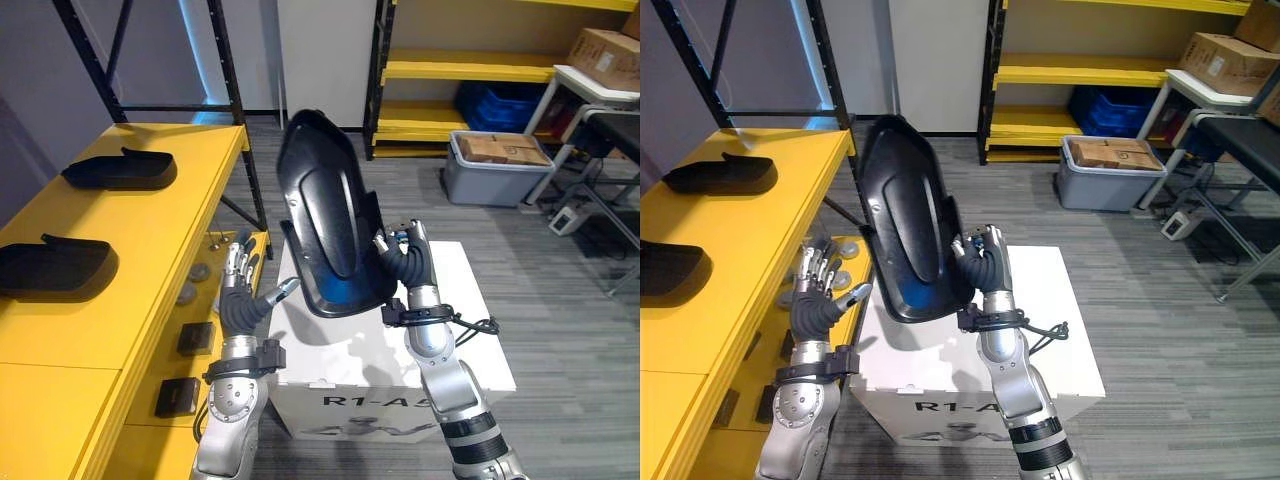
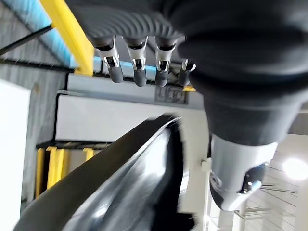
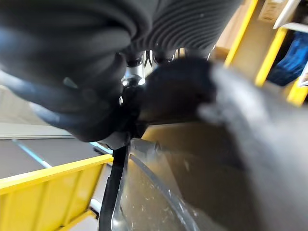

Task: Walk over and take plastic housings, then place them on the shelf

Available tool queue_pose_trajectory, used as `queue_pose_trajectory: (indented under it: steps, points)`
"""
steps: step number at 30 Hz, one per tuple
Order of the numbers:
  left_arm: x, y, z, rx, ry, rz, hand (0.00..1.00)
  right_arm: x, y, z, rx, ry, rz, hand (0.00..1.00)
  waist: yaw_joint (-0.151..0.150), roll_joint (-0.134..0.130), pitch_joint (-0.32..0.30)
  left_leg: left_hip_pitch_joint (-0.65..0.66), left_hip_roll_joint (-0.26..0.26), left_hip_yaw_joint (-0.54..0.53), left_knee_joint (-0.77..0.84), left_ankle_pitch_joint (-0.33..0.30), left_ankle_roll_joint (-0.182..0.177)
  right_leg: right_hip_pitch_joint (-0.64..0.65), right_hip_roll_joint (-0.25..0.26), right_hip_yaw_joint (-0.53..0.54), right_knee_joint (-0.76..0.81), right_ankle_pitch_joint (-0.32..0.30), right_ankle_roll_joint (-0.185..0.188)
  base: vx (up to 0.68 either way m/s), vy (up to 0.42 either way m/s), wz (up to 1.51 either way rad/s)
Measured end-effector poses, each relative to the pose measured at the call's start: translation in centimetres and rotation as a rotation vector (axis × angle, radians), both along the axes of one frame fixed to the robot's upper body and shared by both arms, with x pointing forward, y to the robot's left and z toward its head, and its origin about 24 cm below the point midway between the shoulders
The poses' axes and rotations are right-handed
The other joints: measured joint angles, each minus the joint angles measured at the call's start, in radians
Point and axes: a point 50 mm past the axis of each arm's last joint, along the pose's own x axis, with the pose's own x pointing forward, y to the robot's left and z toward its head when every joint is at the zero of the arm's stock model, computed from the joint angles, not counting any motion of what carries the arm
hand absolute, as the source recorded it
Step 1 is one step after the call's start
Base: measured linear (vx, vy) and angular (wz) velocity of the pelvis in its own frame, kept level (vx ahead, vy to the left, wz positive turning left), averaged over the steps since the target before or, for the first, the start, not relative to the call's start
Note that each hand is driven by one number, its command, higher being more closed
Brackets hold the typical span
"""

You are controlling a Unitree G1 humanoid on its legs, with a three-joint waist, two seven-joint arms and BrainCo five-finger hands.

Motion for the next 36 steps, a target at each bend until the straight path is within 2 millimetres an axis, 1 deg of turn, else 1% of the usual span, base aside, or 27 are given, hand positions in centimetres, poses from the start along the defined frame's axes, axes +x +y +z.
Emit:
queue_pose_trajectory:
  steps: [3, 7, 11, 14, 15, 18, 19, 23, 25, 30, 33, 36]
  points:
    - [0.2, -0.5, -0.3, -0.052, 0.018, -0.036, 0.0, -0.1, 0.9, 0.6, -0.007, -0.026, 0.041, 1.0, -0.004, 0.001, -0.005, 0.0, 0.001, 0.014, 0.0, 0.0, 0.0, -0.001, 0.005, 0.015, -0.014, 0.011, -0.001, -0.02, 0.01, -0.14]
    - [0.7, -1.1, -0.7, -0.078, 0.042, -0.069, 0.0, -0.4, 2.4, 0.8, -0.023, -0.04, 0.101, 1.0, -0.021, 0.002, -0.016, 0.0, 0.004, 0.018, -0.001, 0.0, 0.0, -0.002, 0.006, 0.019, -0.014, 0.014, -0.001, -0.01, 0.002, -0.04]
    - [1.0, -1.5, -0.7, -0.125, 0.052, -0.102, 0.0, -0.4, 2.5, 0.8, -0.033, -0.037, 0.114, 1.0, -0.022, 0.002, -0.017, -0.001, 0.004, 0.022, -0.001, 0.0, 0.0, -0.005, 0.006, 0.022, -0.014, 0.018, -0.001, -0.02, 0.014, -0.01]
    - [1.1, -1.5, -1.3, -0.131, 0.081, -0.112, 0.0, -0.5, 2.6, 0.4, -0.075, -0.034, 0.13, 1.0, -0.023, 0.002, -0.044, -0.007, 0.004, 0.022, -0.002, 0.0, 0.0, -0.012, 0.005, 0.021, -0.014, 0.019, -0.002, -0.02, 0.021, -0.01]
    - [1.5, -1.5, -1.3, -0.126, 0.089, -0.127, 1.0, -0.5, 2.6, 0.4, -0.078, -0.032, 0.131, 1.0, -0.024, 0.002, -0.048, -0.007, 0.004, 0.022, -0.001, 0.001, 0.001, -0.012, 0.005, 0.021, -0.014, 0.022, -0.003, -0.05, 0.029, -0.01]
    - [1.5, -1.6, -1.4, -0.125, 0.096, -0.13, 1.0, -0.6, 2.6, 0.3, -0.086, -0.031, 0.134, 1.0, -0.025, 0.002, -0.048, -0.007, 0.003, 0.022, -0.001, 0.001, 0.001, -0.012, 0.004, 0.021, -0.014, 0.024, -0.003, -0.02, 0.01, 0.0]
    - [1.5, -1.6, -1.4, -0.124, 0.101, -0.13, 1.0, -0.6, 2.5, 0.2, -0.097, -0.035, 0.138, 0.0, -0.025, 0.002, -0.048, -0.007, 0.003, 0.022, -0.001, 0.001, 0.001, -0.012, 0.003, 0.02, -0.015, 0.025, -0.003, 0.0, 0.0, 0.0]
    - [1.6, -1.4, -1.7, -0.16, 0.119, -0.128, 1.0, -0.9, 2.7, 0.0, -0.119, -0.048, 0.169, 0.0, -0.03, 0.002, -0.052, -0.007, 0.003, 0.022, -0.001, 0.002, 0.002, -0.012, 0.003, 0.02, -0.015, 0.025, -0.003, 0.0, 0.0, 0.0]
    - [1.7, -0.9, -1.9, -0.174, 0.127, -0.108, 1.0, -0.9, 2.9, -0.6, -0.137, -0.03, 0.185, 0.0, -0.034, 0.002, -0.053, -0.007, 0.003, 0.023, -0.001, 0.002, 0.002, -0.012, 0.003, 0.02, -0.015, 0.025, -0.003, 0.0, 0.0, 0.0]
    - [1.8, -0.2, -1.9, -0.127, 0.127, -0.068, 1.0, -1.5, 2.2, -1.6, -0.139, -0.009, 0.199, 0.0, -0.036, 0.002, -0.053, -0.007, 0.003, 0.023, -0.001, 0.002, 0.002, -0.012, 0.003, 0.021, -0.014, 0.025, -0.003, 0.0, 0.0, 0.0]
    - [1.8, 0.0, -1.8, -0.088, 0.116, -0.049, 1.0, -1.7, 1.3, -1.8, -0.114, 0.003, 0.179, 0.0, -0.036, 0.002, -0.053, -0.004, 0.003, 0.025, -0.002, 0.002, 0.002, -0.01, 0.003, 0.023, -0.014, 0.025, -0.003, 0.0, 0.0, 0.0]
    - [1.8, 0.0, -1.6, -0.06, 0.106, -0.045, 1.0, -1.6, 0.6, -1.6, -0.084, 0.004, 0.172, 0.0, -0.041, 0.002, -0.053, -0.003, 0.003, 0.026, -0.003, 0.002, 0.002, -0.01, 0.003, 0.026, -0.014, 0.025, -0.003, 0.0, 0.0, 0.0]
